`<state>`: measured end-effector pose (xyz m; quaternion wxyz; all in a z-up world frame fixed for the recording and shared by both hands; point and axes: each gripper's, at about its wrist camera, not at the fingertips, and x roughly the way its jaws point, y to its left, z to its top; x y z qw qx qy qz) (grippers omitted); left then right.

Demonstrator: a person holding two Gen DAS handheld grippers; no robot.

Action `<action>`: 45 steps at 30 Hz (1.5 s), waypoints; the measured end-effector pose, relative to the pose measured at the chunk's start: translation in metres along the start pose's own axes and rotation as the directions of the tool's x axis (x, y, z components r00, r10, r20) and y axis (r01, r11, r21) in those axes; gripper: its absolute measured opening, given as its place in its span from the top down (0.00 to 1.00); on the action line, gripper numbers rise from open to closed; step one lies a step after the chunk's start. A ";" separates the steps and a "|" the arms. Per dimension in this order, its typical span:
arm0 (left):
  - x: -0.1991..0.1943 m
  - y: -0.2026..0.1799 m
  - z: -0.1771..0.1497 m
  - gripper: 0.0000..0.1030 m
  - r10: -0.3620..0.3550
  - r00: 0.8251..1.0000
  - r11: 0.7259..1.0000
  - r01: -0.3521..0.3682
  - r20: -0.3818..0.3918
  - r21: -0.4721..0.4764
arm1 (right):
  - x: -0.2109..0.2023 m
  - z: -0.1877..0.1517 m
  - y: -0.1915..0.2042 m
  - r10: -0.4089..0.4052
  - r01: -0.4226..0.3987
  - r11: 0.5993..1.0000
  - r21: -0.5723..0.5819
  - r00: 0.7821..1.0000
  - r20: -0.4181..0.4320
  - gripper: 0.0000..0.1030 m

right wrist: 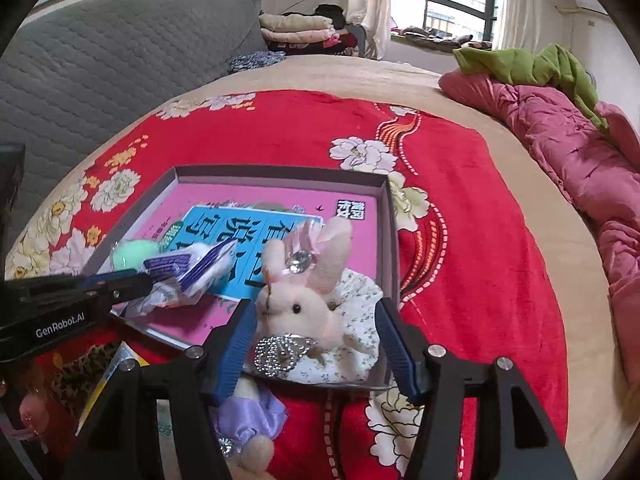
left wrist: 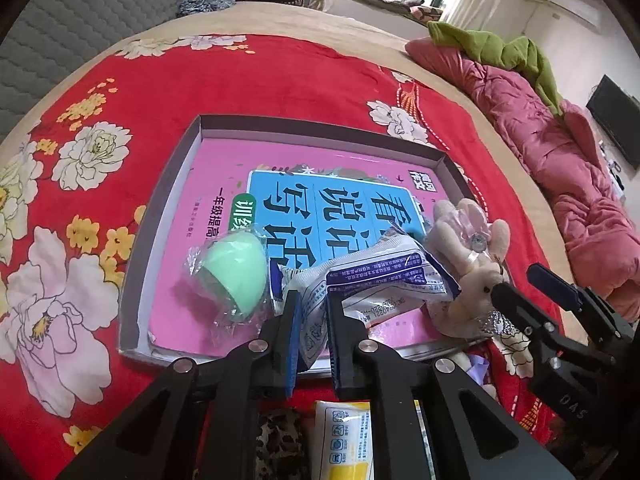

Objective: Organize soft objects
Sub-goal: 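Open the left gripper to release the white-blue wipe packet in the box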

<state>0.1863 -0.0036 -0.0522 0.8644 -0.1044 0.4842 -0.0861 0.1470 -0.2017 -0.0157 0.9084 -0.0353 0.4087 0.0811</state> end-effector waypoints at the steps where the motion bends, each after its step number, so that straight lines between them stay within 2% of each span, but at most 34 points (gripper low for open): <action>1: -0.001 0.000 0.000 0.88 -0.003 1.000 1.000 0.003 0.002 -0.001 | -0.002 0.001 -0.001 0.003 -0.003 1.000 0.007 1.000 0.005 0.40; 7: -0.003 0.002 0.000 0.87 -0.044 0.999 0.999 0.044 -0.014 -0.016 | -0.010 0.006 0.000 -0.007 0.007 1.000 0.000 1.000 0.026 0.39; 16: -0.012 -0.002 -0.002 0.75 -0.074 0.997 0.997 0.074 0.011 0.007 | -0.021 0.011 0.000 -0.012 0.011 1.000 0.018 0.999 0.047 0.39; 20: -0.020 -0.001 -0.002 0.49 -0.103 0.994 0.995 0.103 0.021 0.002 | -0.028 0.012 0.000 -0.011 0.010 1.000 0.018 0.998 0.060 0.39; 28: -0.054 -0.002 0.003 0.45 -0.111 0.990 0.994 0.109 0.082 0.023 | -0.043 0.018 0.004 -0.001 -0.001 1.000 0.016 0.995 0.103 0.37; 32: -0.078 0.000 0.006 0.28 -0.118 0.985 0.993 0.116 0.126 0.022 | -0.051 0.019 0.002 0.015 -0.019 0.999 0.037 0.993 0.118 0.35; 40: -0.112 0.016 0.004 0.24 -0.086 0.981 0.996 0.087 0.175 0.002 | -0.070 0.018 0.003 0.034 -0.041 0.998 0.038 0.987 0.155 0.33; 45: -0.128 0.025 -0.005 0.24 -0.037 0.979 0.999 0.039 0.202 -0.003 | -0.082 0.016 0.010 0.029 -0.033 0.999 0.016 0.983 0.181 0.31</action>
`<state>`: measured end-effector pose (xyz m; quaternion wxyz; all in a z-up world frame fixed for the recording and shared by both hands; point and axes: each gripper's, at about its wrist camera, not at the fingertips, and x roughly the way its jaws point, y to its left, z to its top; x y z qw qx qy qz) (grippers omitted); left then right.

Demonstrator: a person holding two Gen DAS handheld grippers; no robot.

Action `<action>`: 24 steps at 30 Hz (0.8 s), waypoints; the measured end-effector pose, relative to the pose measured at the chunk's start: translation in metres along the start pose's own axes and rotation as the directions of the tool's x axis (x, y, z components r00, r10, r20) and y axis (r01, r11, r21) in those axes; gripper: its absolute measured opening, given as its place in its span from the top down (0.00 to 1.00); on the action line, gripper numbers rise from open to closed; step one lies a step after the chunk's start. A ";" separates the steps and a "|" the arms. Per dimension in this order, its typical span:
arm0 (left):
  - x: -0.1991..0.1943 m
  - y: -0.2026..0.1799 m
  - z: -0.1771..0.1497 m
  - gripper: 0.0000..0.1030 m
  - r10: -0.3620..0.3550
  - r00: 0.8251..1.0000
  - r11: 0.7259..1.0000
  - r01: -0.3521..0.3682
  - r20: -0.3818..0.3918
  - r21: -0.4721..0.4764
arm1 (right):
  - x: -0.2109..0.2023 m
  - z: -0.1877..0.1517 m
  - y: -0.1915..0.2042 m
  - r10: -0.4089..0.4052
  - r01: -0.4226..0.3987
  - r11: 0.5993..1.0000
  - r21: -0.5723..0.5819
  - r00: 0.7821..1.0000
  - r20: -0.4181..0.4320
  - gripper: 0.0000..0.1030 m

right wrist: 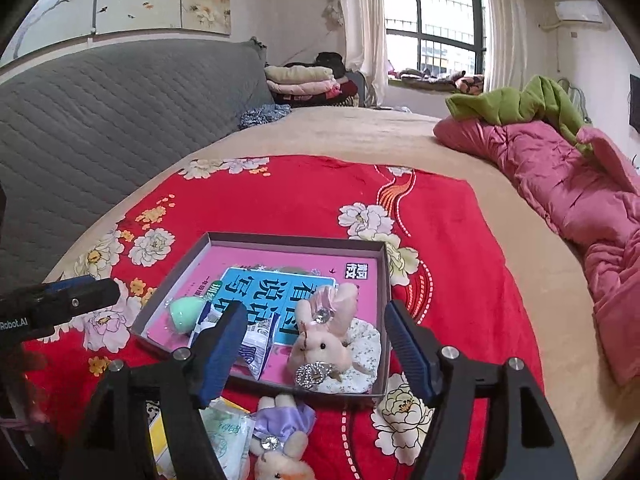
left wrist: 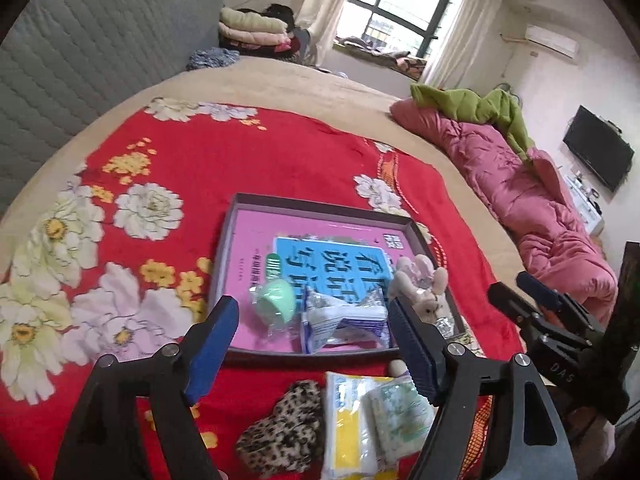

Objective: Organize soft objects
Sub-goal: 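Open the left gripper to release the white-blue wipe packet in the box, then withdraw both grippers from the box toward the remaining items on the bedspread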

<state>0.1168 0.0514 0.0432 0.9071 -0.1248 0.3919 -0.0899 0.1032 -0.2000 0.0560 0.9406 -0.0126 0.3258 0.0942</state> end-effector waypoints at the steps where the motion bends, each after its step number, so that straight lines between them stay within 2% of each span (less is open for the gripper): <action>1: -0.003 0.001 -0.001 0.24 0.007 1.000 1.000 -0.007 0.006 0.000 | -0.002 0.000 0.001 -0.005 0.005 1.000 0.001 1.000 0.002 0.31; 6: -0.020 0.003 -0.010 0.24 0.064 0.997 0.998 -0.064 0.042 0.009 | -0.013 -0.004 0.004 -0.013 0.013 1.000 0.005 1.000 0.017 0.31; 24: -0.044 -0.006 -0.033 0.24 0.050 0.998 0.999 -0.051 0.024 0.014 | -0.049 -0.014 0.009 0.005 -0.005 1.000 0.007 1.000 0.020 0.30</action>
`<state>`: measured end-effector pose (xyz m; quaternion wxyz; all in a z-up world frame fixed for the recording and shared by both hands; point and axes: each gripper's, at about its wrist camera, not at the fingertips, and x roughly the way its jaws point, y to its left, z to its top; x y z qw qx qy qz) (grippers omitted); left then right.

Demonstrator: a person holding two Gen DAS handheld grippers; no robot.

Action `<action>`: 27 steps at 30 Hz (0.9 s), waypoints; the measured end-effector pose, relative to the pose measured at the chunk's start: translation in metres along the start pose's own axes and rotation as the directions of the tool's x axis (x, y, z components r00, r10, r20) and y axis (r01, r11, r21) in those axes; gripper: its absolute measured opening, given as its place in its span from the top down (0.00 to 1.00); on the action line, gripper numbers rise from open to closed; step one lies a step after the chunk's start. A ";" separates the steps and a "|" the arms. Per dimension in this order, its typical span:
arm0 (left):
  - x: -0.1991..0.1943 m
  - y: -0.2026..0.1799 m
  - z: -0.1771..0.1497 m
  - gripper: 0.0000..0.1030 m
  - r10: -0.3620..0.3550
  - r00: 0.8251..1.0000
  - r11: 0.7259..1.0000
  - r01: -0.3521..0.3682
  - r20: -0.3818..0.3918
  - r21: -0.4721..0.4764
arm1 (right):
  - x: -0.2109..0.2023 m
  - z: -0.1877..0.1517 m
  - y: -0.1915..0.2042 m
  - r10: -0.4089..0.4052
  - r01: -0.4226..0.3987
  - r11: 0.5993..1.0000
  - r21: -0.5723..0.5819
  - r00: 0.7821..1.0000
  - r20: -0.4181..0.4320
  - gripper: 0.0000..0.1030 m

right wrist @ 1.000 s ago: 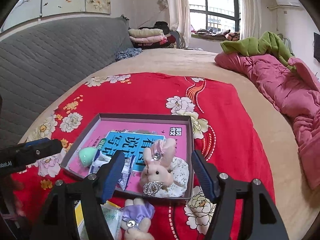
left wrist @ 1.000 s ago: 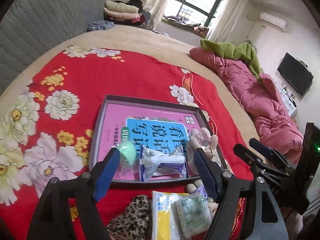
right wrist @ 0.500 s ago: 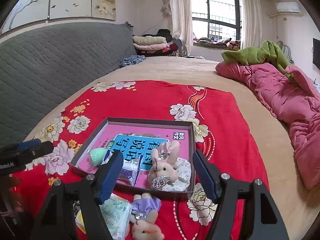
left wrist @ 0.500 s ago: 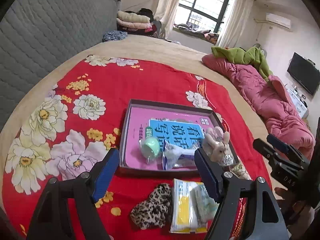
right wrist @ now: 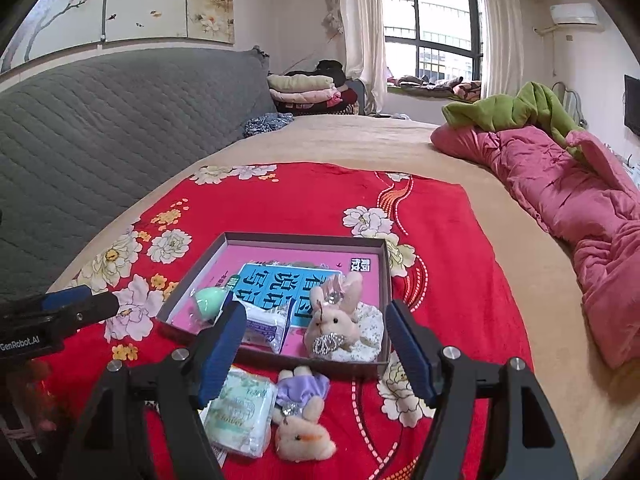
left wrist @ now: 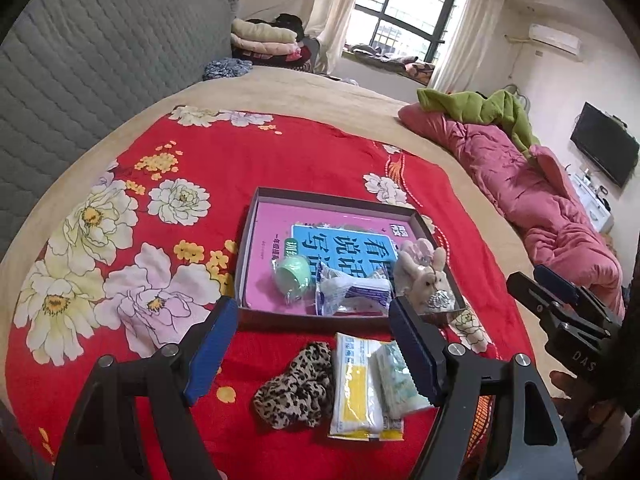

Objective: Organize soft objects
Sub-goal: 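Withdraw both grippers from the box toward the remaining items on the bedspread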

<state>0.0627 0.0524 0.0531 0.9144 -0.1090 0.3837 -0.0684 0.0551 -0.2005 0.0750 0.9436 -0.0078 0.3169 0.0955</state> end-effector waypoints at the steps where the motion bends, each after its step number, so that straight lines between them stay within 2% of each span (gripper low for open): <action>1: -0.002 -0.002 -0.001 0.24 0.000 1.000 1.000 0.000 0.001 0.003 | -0.002 -0.001 0.000 -0.001 0.001 1.000 -0.002 1.000 -0.001 0.30; 15: -0.016 -0.016 -0.021 0.24 0.060 0.997 0.998 -0.059 -0.037 0.026 | -0.026 -0.014 0.006 0.012 -0.012 1.000 -0.021 1.000 -0.009 0.30; 27: -0.027 -0.022 -0.041 0.24 0.051 0.996 0.998 -0.048 -0.075 0.037 | -0.034 -0.031 0.016 0.001 -0.004 0.998 -0.058 0.999 -0.045 0.30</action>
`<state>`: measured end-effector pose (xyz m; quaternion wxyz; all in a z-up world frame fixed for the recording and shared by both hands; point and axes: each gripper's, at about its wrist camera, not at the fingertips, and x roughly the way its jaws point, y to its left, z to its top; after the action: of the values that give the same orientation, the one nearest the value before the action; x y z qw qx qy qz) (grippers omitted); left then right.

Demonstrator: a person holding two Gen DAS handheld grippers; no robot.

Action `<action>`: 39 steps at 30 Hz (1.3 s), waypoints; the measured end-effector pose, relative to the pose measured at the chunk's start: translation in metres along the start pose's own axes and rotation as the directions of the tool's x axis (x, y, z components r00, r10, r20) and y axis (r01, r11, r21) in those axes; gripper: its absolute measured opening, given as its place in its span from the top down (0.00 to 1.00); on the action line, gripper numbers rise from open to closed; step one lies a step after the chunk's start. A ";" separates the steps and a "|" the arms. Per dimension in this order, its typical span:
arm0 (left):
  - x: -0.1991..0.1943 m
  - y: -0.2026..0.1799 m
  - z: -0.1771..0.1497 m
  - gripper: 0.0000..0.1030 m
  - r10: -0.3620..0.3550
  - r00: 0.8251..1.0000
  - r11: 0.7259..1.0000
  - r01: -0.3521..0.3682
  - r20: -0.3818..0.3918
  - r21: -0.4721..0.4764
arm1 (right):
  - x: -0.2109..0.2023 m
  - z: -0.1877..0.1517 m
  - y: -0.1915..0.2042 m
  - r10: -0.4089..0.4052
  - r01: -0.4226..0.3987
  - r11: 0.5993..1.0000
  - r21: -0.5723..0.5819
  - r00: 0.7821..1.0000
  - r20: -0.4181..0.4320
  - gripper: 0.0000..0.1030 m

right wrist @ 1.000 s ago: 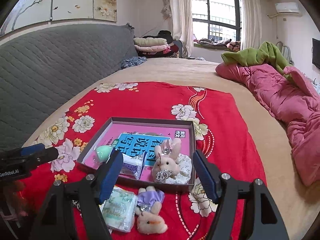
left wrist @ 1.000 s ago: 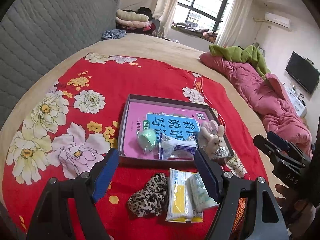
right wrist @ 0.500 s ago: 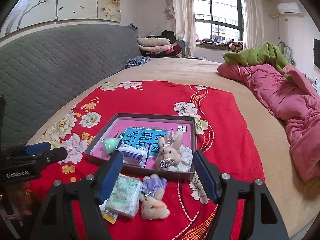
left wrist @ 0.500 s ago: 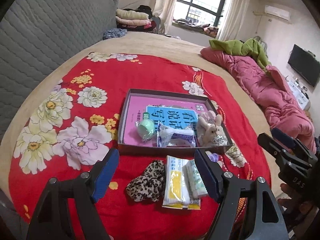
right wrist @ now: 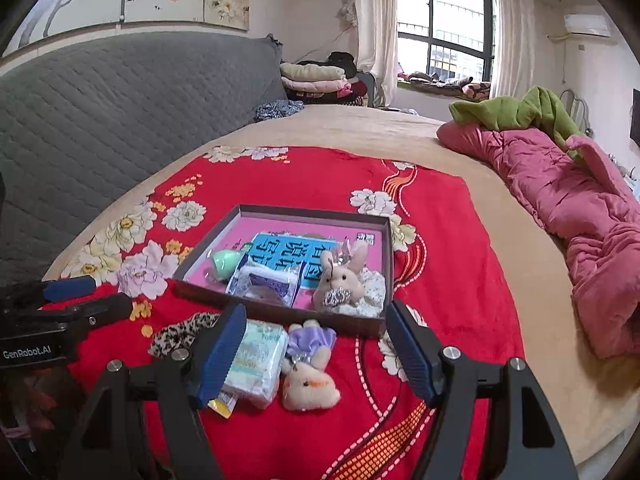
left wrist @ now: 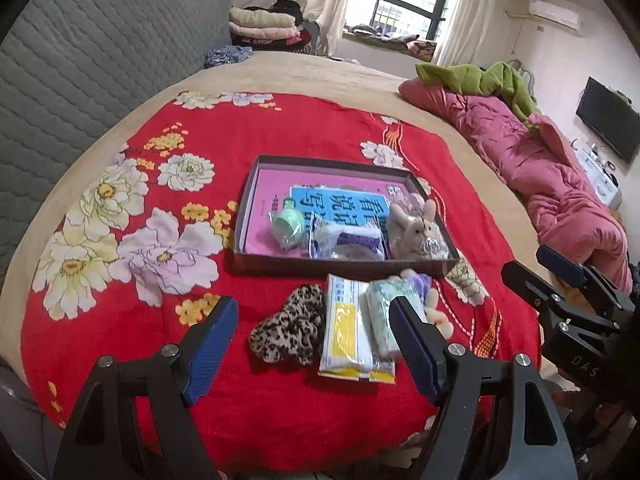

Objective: Organize soft objects
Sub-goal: 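Withdraw both grippers from the box toward the remaining items on the bedspread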

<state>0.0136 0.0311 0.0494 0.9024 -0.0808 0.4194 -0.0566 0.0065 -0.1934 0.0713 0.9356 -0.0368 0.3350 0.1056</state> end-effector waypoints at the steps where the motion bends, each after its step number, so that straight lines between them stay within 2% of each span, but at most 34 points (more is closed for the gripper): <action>1: 0.000 0.000 -0.002 0.24 -0.004 1.000 1.000 0.004 -0.005 -0.002 | -0.001 -0.002 0.000 0.000 0.000 1.000 -0.001 1.000 -0.004 0.30; 12: 0.013 -0.009 -0.021 0.24 0.001 0.998 0.999 0.001 -0.057 0.034 | -0.003 -0.018 -0.005 0.007 -0.007 1.000 -0.002 1.000 -0.022 0.30; 39: 0.046 -0.029 -0.050 0.24 -0.050 0.984 0.995 0.064 -0.170 0.078 | 0.012 -0.046 -0.014 0.030 -0.029 0.999 0.017 0.995 -0.093 0.30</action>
<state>0.0040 -0.0102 -0.0113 0.8644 -0.0501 0.4888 -0.1064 -0.0099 -0.2117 0.0276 0.9176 -0.0292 0.3795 0.1149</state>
